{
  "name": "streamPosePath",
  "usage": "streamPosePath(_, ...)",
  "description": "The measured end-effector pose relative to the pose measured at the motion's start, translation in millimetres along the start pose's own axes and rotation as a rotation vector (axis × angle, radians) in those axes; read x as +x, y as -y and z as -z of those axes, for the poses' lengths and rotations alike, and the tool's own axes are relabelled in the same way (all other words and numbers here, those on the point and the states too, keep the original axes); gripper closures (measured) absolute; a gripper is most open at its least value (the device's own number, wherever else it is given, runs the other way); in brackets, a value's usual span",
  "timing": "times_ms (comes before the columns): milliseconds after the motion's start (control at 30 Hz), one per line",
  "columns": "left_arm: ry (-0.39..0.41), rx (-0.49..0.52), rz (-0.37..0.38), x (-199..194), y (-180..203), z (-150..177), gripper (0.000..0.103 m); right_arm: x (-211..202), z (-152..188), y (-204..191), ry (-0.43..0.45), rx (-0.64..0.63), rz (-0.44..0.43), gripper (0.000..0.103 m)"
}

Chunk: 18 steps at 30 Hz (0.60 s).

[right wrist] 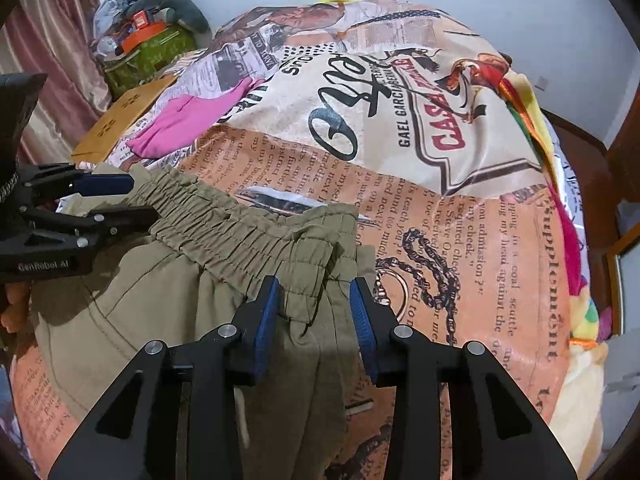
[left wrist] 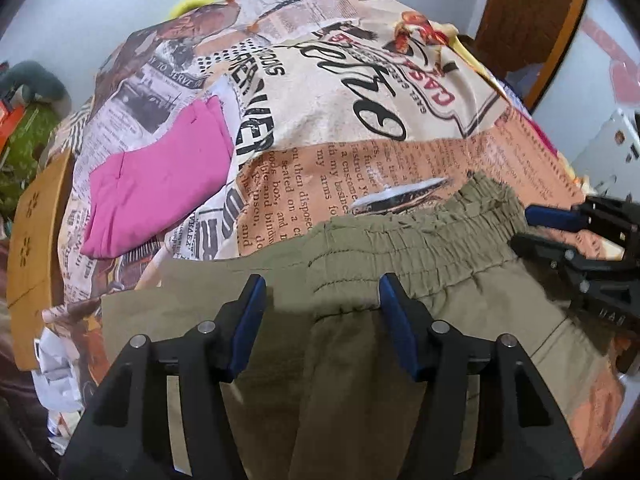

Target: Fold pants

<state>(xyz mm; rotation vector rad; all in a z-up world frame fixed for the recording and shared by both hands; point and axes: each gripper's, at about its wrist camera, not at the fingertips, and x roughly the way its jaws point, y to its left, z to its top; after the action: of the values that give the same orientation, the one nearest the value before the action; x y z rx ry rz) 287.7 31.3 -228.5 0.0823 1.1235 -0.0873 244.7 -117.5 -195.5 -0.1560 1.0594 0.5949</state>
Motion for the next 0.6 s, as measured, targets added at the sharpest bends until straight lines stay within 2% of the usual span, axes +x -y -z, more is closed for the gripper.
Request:
streamPosePath(100, 0.028, -0.019, 0.008, -19, -8, 0, 0.043, -13, 2, -4, 0.012, -0.01, 0.012, 0.07)
streamPosePath(200, 0.081, -0.051, -0.027, -41, -27, 4, 0.043, -29, 9, -7, 0.033, -0.011, 0.011, 0.07)
streamPosePath(300, 0.088, -0.102, -0.051, -51, -53, 8, 0.043, -39, 16, -9, 0.043, 0.008, -0.019, 0.069)
streamPosePath(367, 0.066, -0.139, -0.039, -49, -69, 15, 0.043, -40, 20, -11, 0.042, 0.016, -0.038, 0.065)
streamPosePath(500, -0.038, -0.173, 0.063, -24, -84, 41, 0.043, -30, 30, -17, 0.004, 0.014, -0.041, 0.064)
streamPosePath(567, -0.094, -0.157, 0.059, -7, -85, 58, 0.042, -25, 33, -17, -0.005, 0.022, -0.043, 0.064)
streamPosePath(600, -0.092, -0.157, 0.065, -4, -87, 64, 0.041, -25, 34, -17, -0.001, 0.027, -0.045, 0.064)
